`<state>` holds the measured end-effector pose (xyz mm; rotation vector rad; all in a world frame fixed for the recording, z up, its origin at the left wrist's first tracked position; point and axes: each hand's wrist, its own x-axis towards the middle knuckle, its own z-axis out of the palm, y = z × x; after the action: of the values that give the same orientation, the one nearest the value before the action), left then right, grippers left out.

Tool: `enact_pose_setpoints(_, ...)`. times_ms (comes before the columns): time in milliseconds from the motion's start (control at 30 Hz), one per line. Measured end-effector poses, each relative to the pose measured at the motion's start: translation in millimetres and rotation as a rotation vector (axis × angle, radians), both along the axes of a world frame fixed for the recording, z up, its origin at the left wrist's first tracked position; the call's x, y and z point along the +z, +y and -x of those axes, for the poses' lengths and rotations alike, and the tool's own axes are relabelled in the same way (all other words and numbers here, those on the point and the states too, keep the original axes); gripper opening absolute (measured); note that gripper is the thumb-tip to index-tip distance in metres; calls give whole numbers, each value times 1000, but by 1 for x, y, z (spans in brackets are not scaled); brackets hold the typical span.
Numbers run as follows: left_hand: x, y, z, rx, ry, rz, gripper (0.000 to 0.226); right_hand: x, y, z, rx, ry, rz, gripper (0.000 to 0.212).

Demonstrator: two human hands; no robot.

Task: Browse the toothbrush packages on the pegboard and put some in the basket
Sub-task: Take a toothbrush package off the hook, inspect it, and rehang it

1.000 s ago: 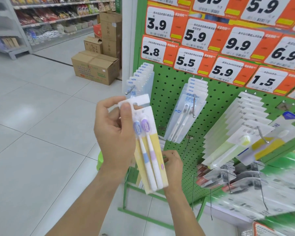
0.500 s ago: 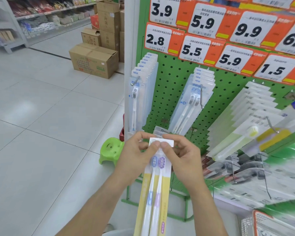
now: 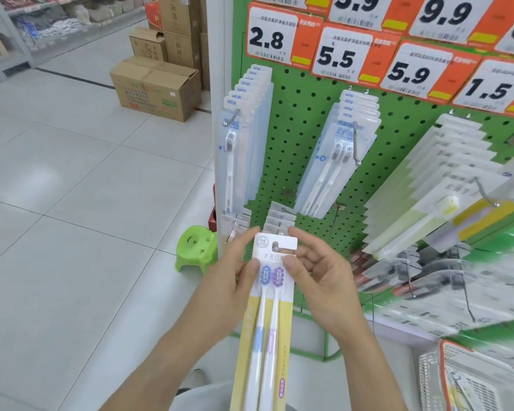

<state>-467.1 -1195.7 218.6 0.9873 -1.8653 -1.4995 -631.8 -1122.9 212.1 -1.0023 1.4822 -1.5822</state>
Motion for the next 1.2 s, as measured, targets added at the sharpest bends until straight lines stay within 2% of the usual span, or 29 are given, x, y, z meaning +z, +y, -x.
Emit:
enact_pose_setpoints(100,-1,11,-4,-34,10,23,56,-1,7,-5,-19,-70,53,46)
enact_pose_setpoints(200,4,22,-6,-119,72,-127,67,-2,13,-5,-44,-191,70,48)
enact_pose_setpoints(267,3,25,-7,-126,81,-201,72,-5,15,-3,-54,-193,62,53)
enact_pose_setpoints(400,0,26,-7,-94,120,-228,72,-10,18,-7,-26,-165,72,60)
enact_pose_setpoints(533,4,27,-8,-79,165,-260,64,-11,22,-9,-19,-202,102,60)
enact_pose_setpoints(967,1,35,5,-89,56,-188,72,-10,40,-7,21,-167,97,74)
enact_pose_setpoints(1200,-1,38,6,-117,89,-190,78,-12,42,-16,-27,-144,80,81)
